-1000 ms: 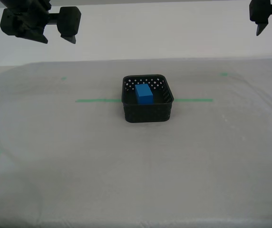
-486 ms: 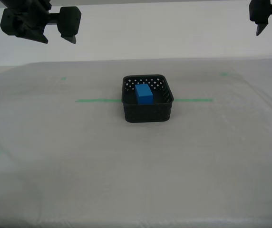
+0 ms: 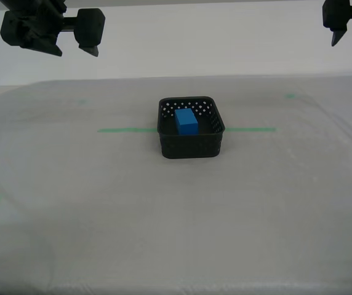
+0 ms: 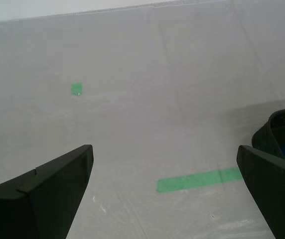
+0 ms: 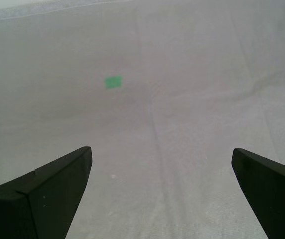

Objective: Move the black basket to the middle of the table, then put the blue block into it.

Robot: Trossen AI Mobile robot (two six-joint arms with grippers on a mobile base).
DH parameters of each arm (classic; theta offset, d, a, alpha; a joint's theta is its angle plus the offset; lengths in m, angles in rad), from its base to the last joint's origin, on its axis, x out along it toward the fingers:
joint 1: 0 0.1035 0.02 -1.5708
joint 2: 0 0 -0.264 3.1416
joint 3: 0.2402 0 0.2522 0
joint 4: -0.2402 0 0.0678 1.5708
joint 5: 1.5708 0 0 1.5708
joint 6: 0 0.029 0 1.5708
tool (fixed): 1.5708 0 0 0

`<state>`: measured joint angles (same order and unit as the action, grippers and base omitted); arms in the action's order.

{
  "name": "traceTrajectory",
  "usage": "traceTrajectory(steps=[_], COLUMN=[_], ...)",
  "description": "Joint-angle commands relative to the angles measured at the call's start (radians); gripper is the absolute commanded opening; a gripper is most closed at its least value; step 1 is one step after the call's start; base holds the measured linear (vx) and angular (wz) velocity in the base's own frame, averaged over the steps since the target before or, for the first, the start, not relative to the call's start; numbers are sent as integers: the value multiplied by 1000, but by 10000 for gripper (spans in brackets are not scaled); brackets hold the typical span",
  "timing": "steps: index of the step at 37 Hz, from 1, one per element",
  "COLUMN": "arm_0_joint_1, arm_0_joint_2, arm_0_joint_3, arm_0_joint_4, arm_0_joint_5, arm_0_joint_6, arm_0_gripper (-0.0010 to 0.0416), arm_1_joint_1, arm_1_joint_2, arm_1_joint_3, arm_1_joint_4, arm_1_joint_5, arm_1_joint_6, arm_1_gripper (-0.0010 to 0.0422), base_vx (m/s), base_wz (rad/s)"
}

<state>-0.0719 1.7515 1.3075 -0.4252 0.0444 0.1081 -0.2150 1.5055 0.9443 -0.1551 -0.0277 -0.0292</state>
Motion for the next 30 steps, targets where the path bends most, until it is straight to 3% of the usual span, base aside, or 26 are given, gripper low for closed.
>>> traceTrajectory(steps=[1,30], arm_0_joint_1=[1,1], arm_0_joint_2=[-1,-1], arm_0_joint_3=[1,1], arm_0_joint_4=[3,2], arm_0_joint_5=[1,1], arm_0_joint_6=[0,-1], arm_0_gripper=[393,394], arm_1_joint_1=[0,0], arm_1_joint_2=[0,0], arm_1_joint_3=[1,1], arm_1_joint_4=[1,1], arm_1_joint_5=[2,2], arm_1_joint_6=[3,3], arm_1_gripper=[396,396], base_vx=[0,0], base_wz=[0,0])
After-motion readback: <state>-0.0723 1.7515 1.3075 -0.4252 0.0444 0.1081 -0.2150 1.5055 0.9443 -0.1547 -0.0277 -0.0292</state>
